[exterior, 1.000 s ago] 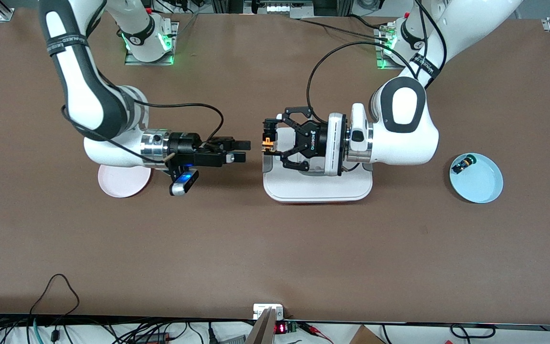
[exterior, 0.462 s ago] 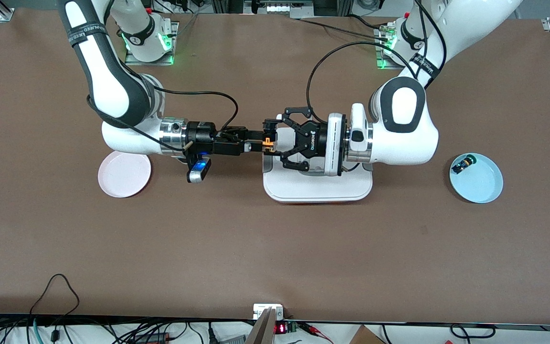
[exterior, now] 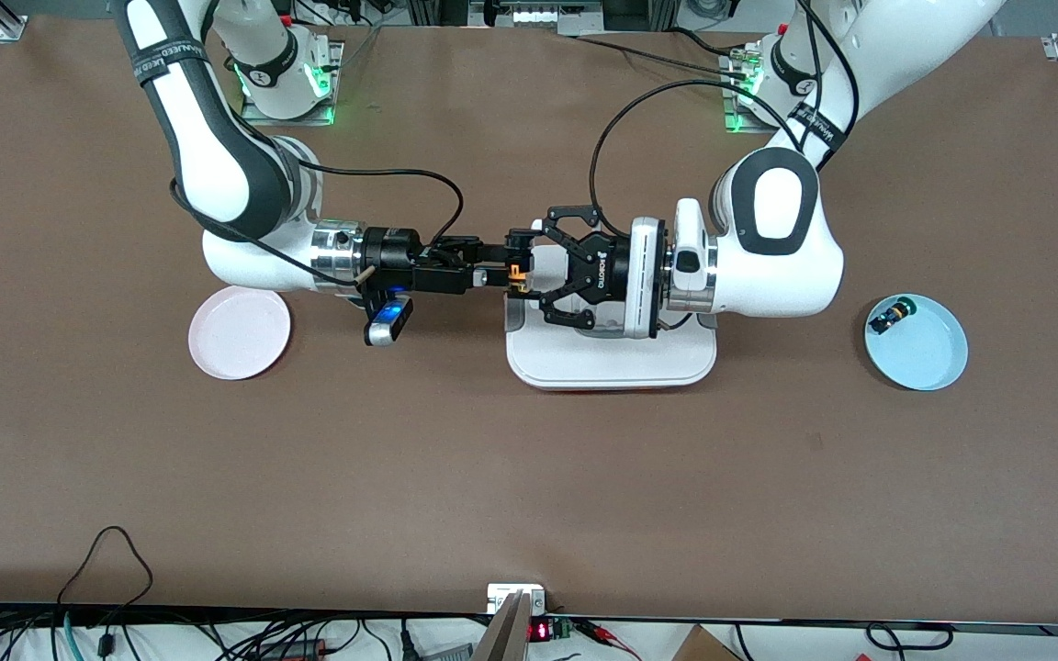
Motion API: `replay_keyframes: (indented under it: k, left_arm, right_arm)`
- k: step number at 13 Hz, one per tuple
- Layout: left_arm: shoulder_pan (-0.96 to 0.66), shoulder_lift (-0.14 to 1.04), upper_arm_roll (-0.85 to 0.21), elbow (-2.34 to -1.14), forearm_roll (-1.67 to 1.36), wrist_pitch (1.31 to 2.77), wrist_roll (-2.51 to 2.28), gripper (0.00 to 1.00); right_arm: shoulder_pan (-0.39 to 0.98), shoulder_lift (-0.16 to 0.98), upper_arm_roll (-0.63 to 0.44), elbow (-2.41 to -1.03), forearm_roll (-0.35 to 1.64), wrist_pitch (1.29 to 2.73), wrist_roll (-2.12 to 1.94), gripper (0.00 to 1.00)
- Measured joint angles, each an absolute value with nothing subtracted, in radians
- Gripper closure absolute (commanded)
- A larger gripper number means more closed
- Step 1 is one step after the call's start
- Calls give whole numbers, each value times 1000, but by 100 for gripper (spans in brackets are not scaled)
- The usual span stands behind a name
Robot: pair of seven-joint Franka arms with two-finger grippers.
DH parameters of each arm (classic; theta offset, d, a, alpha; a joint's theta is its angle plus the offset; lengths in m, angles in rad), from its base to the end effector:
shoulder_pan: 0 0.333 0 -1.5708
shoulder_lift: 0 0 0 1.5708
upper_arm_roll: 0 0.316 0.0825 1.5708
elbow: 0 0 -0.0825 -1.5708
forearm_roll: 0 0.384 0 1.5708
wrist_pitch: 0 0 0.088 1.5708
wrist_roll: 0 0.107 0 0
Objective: Transfer orange switch to right arm and place
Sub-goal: 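Bring the right gripper to the orange switch held by the left gripper, then close the right gripper on the switch and open the left gripper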
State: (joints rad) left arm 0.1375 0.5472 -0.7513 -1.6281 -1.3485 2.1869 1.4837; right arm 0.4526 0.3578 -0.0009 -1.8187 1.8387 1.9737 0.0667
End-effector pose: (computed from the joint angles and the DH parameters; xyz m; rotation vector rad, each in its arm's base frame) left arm 0.5985 -0.3593 0.4242 1.4754 -0.9120 0.6957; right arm 0.5680 0.3442 0.3932 -1.5081 0.5929 0.5385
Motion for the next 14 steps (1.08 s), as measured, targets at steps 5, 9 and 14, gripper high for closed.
replay_keyframes:
  k: [5,9,14]
  left_arm:
    - [138,547,-751,-1628,-1348,2187,1484,78]
    - [138,547,-751,-1628,-1348,2187,1484,78]
    - [138,547,-751,-1638,-1352,2187,1485,78]
  right_arm:
    - [474,356,-1,-1821,1873,1978,67,15]
    - [479,355,-1,-1821,1873,1978,67,59]
    - [479,348,-3,-1821,1884,1986,61,65]
